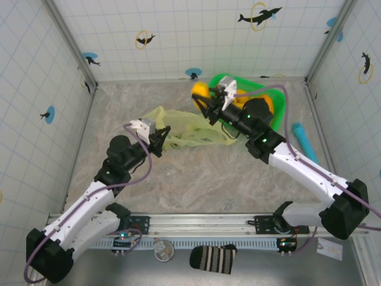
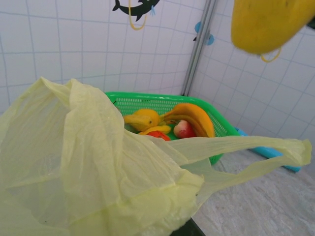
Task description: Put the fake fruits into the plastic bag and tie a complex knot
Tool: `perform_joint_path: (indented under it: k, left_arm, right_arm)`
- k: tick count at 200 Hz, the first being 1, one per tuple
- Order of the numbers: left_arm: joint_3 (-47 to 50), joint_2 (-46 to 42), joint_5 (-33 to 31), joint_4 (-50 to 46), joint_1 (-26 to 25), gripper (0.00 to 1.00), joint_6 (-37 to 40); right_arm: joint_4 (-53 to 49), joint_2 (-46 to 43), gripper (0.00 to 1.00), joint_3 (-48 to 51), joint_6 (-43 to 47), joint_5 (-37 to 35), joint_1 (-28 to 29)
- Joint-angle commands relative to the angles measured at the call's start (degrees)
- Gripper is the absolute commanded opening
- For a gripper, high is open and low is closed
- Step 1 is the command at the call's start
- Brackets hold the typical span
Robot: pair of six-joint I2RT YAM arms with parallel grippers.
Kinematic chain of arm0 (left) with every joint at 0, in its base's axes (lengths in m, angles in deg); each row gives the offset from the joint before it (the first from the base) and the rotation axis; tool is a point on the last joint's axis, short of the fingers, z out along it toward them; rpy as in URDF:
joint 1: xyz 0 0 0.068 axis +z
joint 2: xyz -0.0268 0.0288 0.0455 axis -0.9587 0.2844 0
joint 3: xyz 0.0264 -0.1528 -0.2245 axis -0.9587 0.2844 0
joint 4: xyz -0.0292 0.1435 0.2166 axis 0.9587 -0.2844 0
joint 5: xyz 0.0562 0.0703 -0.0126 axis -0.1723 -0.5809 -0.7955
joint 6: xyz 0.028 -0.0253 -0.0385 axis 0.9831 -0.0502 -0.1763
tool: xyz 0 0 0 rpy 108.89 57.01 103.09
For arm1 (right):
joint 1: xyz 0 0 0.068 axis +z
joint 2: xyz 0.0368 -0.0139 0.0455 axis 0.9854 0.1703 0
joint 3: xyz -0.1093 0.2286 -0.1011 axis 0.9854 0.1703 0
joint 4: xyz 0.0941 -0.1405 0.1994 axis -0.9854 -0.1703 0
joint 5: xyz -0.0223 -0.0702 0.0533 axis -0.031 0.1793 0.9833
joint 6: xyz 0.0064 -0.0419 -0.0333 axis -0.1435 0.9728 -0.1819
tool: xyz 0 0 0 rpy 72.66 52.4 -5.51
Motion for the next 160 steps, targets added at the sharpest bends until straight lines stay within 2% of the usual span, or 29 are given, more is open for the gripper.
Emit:
perform_joint_path:
  k: [1,19,38,72,104,126,142,160]
  left_arm:
    - [0.5,-1.5,1.3,2.4,0.7,0.0,-1.3]
    - [1.5,-2.9,1.2,3.7,1.0,0.0,-1.5]
    - [2.6,-3.6,2.0,5.2,1.4,0.0,-2.4]
    - [3.5,-4.2,3.3,6.5,1.7,0.0,-3.4]
    - [3.9,-4.4,3.7,7.0,1.8,0.0,-3.6]
    - [3.9,-4.4,4.3,7.2,1.9,0.0,-3.7]
    - [4.0,-4.4,4.1,7.3,1.9,0.0,-3.8]
    - [4.0,-4.5,3.9,7.1,2.0,0.0,-3.5]
  right_arm:
    - [9.9,3.7,0.41,6.0,1.4,-3.1,3.4]
    - [18.5,5.9,0.42,11.9,-1.6,-6.0,4.3]
    - [19.5,9.8,0.42,12.9,-0.4,-7.5,4.9]
    - [9.6,17.6,0.44,6.9,9.9,-8.1,5.2]
    - [-4.1,25.6,0.48,-2.0,22.1,-13.3,6.5]
    - [-8.7,29.2,0.57,-6.5,23.7,-14.9,6.4]
    - [-12.5,31.4,0.75,-10.3,24.5,-15.8,6.5]
    - [-13.9,31.3,0.83,-11.5,24.5,-15.7,6.8]
